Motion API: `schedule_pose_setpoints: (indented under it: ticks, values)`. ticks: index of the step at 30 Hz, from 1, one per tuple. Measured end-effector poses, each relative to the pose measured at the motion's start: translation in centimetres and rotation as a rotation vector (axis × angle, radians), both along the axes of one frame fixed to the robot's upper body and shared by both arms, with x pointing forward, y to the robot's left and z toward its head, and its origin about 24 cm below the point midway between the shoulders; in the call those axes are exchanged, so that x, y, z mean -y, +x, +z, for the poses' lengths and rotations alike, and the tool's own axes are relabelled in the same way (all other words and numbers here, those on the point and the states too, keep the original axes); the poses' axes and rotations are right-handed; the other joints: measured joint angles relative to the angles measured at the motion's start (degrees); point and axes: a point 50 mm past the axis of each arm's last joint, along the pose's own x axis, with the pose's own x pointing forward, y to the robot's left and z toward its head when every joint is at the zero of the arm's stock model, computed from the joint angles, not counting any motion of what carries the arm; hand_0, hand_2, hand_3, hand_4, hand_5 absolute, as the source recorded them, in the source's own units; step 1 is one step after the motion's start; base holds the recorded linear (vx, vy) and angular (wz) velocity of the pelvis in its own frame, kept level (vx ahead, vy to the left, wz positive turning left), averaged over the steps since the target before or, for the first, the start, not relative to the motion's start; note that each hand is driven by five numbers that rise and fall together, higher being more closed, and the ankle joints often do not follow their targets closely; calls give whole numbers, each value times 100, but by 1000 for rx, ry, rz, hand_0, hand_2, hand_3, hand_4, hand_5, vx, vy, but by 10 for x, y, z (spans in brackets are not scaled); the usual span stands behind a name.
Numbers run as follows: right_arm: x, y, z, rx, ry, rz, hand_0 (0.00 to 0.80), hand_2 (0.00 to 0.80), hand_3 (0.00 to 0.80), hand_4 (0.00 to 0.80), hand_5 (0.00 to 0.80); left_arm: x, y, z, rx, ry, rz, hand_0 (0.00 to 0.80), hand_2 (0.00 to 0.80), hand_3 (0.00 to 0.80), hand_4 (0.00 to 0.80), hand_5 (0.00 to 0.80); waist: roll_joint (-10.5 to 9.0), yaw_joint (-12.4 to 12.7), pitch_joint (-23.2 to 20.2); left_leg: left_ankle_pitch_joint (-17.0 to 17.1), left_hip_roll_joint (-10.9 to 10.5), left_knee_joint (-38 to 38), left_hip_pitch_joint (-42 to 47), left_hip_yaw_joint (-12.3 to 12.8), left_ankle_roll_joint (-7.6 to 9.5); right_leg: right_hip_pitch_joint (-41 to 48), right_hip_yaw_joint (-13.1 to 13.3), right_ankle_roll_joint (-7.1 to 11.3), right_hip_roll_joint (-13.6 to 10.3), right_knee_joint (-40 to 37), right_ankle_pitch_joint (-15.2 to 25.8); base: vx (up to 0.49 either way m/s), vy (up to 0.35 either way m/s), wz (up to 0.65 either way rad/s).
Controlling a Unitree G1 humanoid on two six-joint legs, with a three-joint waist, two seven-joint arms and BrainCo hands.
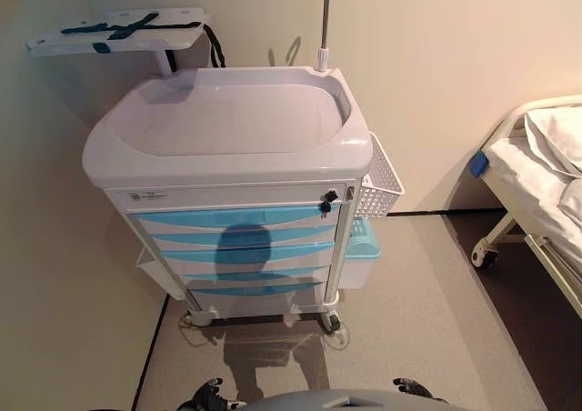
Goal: Open the drawer and pick up the medicine
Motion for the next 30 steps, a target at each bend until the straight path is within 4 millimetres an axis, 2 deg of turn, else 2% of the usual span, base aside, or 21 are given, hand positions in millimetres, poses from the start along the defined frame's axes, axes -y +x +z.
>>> schedule_pose_setpoints:
  ticks: [9, 15, 20, 21, 24, 27, 29, 30]
  values:
    - [0, 2, 1, 12, 1, 2, 0, 0, 0, 0, 0, 0, 3, 0, 7, 0, 0, 0, 0, 0, 0, 0, 23, 0, 62, 0, 0, 2, -157, 2, -2, -161, 2, 0, 0, -1, 3, 0, 0, 0]
    - [4, 12, 3, 43, -4, -2, 0, 0, 0, 0, 0, 1, 15, 3, 49, -9, 14, 0, 0, 0, 0, 0, 85, -3, 370, 9, -26, 6, -270, -14, 8, -312, 6, 3, -7, 89, 8, -59, 20, -1]
    - [10, 39, 10, 109, -29, -3, 0, 0, 0, 0, 0, 5, 42, 8, 122, -17, 34, 0, 0, 0, 0, 0, 205, -2, 856, 47, -65, 209, -744, -12, 59, -926, 7, -3, -62, 665, -111, -134, 44, -1]
    - [11, 47, 12, 129, -34, -5, 0, 0, 0, 0, 0, 5, 53, 11, 156, -23, 55, 0, 0, 0, 0, 0, 190, -2, 970, 46, -90, 330, -926, -15, 62, -1192, 7, 2, -98, 936, -202, -132, 41, 4]
    - [11, 67, 19, 187, -38, -14, 0, 0, 0, 0, 0, 1, 82, 22, 264, -38, 157, 0, 0, 0, 0, 0, 80, 7, 1241, 21, -188, 579, -1374, -28, 115, -1916, 11, 56, -234, 1801, -576, -97, 30, 7]
    - [11, 73, 21, 213, -39, -21, 0, 0, 0, 0, 0, -2, 94, 28, 316, -49, 208, 0, 0, 0, 0, 0, -30, 6, 1324, -52, -310, 760, -1485, -24, 133, -2215, 40, 80, -388, 2334, -830, -130, 28, 6]
    - [13, 82, 25, 254, -41, -33, 0, 0, 0, 0, 0, -2, 112, 39, 418, -99, 281, 0, 0, 0, 0, 0, -143, 11, 1406, -167, -428, 1112, -1896, -31, 186, -2726, 107, 93, -546, 2903, -1048, -127, 5, 10]
    - [13, 89, 28, 276, -41, -39, 0, 0, 0, 0, 0, -1, 122, 45, 464, -120, 313, 0, 0, 0, 0, 0, -147, 15, 1455, -106, -466, 1200, -2078, -25, 183, -2898, 113, 76, -575, 3058, -1038, -147, -2, 12]
